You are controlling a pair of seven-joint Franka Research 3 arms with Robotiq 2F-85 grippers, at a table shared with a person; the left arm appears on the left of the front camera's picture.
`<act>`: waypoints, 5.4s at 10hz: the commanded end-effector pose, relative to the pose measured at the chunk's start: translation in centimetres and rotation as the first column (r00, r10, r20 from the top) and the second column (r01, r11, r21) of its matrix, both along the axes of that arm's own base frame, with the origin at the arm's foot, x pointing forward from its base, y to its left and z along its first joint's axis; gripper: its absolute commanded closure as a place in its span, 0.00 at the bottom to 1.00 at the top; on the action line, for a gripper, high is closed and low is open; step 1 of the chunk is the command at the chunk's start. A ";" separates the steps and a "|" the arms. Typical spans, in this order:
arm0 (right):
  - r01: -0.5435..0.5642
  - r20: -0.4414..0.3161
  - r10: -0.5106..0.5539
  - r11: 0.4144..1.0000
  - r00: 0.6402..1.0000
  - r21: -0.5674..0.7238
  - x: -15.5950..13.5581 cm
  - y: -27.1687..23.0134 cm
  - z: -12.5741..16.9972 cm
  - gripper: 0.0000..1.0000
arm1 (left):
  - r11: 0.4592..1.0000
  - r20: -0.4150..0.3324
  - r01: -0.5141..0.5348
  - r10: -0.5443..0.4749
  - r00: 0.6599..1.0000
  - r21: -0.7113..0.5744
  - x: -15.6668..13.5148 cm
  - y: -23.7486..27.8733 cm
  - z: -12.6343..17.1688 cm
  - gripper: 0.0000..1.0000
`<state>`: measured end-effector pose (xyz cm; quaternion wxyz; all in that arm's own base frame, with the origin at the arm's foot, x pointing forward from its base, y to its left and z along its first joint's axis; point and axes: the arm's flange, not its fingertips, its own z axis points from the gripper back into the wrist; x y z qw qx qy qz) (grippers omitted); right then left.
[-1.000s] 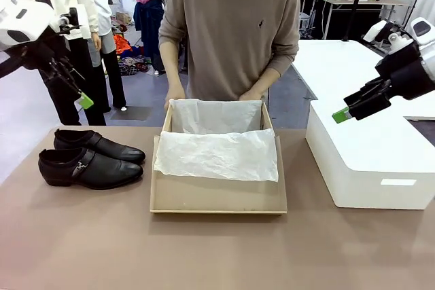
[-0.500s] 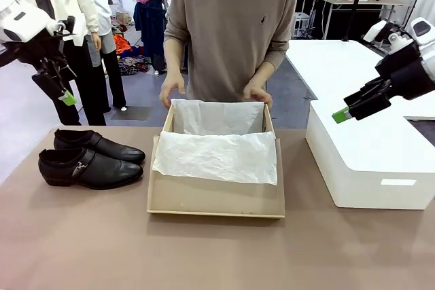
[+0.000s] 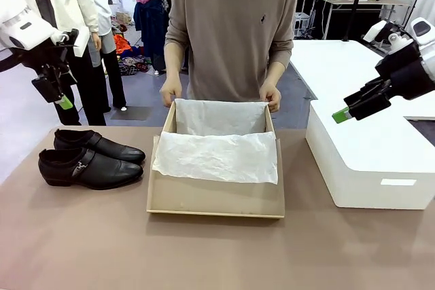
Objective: Pack the shoes into the box.
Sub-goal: Place one shoe of the Shoes into the Shoes Box.
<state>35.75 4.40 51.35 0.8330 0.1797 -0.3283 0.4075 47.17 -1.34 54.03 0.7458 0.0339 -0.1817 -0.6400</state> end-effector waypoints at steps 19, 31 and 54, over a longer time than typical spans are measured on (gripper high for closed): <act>-0.024 0.017 0.024 1.000 1.000 0.012 0.3 -0.2 -0.1 0.00 | 0.978 0.006 0.118 -0.121 0.993 0.172 7.1 2.6 -6.3 0.00; -0.024 0.017 0.024 1.000 1.000 0.012 0.3 -0.2 -0.1 0.00 | 0.978 -0.078 0.107 -0.094 0.993 0.181 9.3 2.2 -7.5 0.00; -0.024 0.017 0.024 1.000 1.000 0.012 0.3 -0.2 -0.1 0.00 | 0.976 -0.210 0.075 -0.032 0.977 0.203 13.4 3.3 -16.4 0.00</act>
